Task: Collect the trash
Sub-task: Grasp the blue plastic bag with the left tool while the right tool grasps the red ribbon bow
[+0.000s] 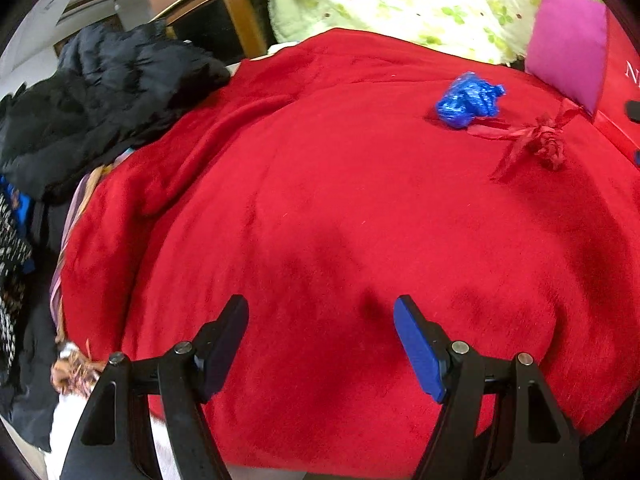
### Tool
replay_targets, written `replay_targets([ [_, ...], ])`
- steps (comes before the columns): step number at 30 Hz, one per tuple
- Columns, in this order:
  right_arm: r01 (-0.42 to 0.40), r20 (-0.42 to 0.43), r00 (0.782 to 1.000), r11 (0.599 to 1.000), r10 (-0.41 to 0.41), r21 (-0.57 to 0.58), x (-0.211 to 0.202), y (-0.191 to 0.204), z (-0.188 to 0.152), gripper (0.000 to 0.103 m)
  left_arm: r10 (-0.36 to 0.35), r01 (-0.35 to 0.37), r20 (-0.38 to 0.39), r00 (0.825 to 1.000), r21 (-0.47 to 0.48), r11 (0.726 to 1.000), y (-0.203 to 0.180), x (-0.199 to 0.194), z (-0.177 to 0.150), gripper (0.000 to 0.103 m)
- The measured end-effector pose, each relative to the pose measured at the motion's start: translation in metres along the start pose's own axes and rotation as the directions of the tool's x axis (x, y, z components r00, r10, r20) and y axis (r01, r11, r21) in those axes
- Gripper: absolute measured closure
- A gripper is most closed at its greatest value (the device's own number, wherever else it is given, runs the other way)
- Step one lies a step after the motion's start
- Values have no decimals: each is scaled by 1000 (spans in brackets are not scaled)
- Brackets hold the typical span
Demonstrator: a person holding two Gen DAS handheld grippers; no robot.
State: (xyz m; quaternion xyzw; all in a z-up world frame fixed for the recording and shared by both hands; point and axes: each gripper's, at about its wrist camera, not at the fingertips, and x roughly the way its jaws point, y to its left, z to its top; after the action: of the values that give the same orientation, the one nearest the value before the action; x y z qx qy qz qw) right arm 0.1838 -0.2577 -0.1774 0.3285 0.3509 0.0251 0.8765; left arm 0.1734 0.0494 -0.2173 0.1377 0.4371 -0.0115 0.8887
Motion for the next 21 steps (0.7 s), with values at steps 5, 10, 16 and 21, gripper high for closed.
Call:
replay_targets([
  [5,-1,-35,999,999,3,53,45,-13,22,37,-1,-1,33,999,51,999,-13,6,28,27],
  [10,23,-96,995,992,-12,121,93,-34,32,37,-54,44,98,994,97,994,-21,12,70,27],
  [16,37,-116,993,992,-23,120,123,-51,37,37,-179,149,169,969,173,973,-49,34,126,27],
  [21,18,-133,991,998,-10,60,131,-53,44,66,-298,260,153,942,229,938,-87,58,168,27],
])
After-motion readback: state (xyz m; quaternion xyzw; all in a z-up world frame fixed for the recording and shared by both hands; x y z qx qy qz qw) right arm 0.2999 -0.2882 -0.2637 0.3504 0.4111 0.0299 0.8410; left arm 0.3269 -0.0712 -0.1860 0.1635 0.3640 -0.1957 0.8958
